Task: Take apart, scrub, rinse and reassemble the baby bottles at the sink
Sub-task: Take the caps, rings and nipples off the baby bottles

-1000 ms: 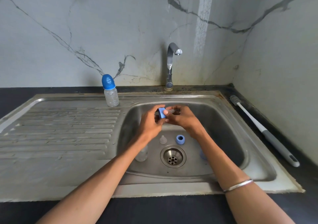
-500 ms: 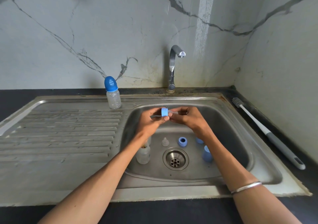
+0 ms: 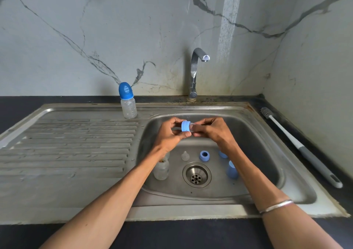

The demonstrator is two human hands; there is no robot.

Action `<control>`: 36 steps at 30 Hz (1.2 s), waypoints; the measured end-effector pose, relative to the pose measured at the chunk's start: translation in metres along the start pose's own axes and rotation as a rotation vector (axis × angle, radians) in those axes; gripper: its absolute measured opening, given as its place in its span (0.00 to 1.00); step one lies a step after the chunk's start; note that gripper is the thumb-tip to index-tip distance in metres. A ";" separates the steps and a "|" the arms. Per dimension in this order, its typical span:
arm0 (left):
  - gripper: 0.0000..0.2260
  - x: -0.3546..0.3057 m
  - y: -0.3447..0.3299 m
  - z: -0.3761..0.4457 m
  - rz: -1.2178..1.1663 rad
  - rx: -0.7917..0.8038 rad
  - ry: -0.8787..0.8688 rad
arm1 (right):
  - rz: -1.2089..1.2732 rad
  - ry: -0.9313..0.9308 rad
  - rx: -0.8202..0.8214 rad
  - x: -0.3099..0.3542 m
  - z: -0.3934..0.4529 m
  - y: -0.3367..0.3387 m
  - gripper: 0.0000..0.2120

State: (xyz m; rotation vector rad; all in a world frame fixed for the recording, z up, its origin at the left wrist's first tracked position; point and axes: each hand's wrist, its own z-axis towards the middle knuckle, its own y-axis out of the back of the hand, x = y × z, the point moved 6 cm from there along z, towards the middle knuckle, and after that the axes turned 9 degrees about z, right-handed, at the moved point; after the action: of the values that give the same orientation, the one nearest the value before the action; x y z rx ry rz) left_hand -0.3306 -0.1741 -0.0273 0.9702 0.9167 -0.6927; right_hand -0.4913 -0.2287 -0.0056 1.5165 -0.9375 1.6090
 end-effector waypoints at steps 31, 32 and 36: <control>0.12 0.001 0.008 0.002 -0.172 -0.104 0.076 | -0.281 0.288 -0.187 0.018 -0.009 -0.017 0.04; 0.11 0.002 0.008 0.002 -0.183 -0.110 0.082 | -0.249 0.267 -0.197 0.017 -0.008 -0.017 0.06; 0.12 0.001 0.007 0.000 -0.206 -0.106 0.099 | -0.113 0.174 -0.291 0.011 -0.006 -0.006 0.22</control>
State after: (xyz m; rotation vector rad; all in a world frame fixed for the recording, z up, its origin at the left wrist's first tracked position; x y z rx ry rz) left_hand -0.3242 -0.1717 -0.0256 0.8283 1.1403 -0.7663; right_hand -0.4894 -0.2208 0.0052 1.1887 -0.9263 1.4284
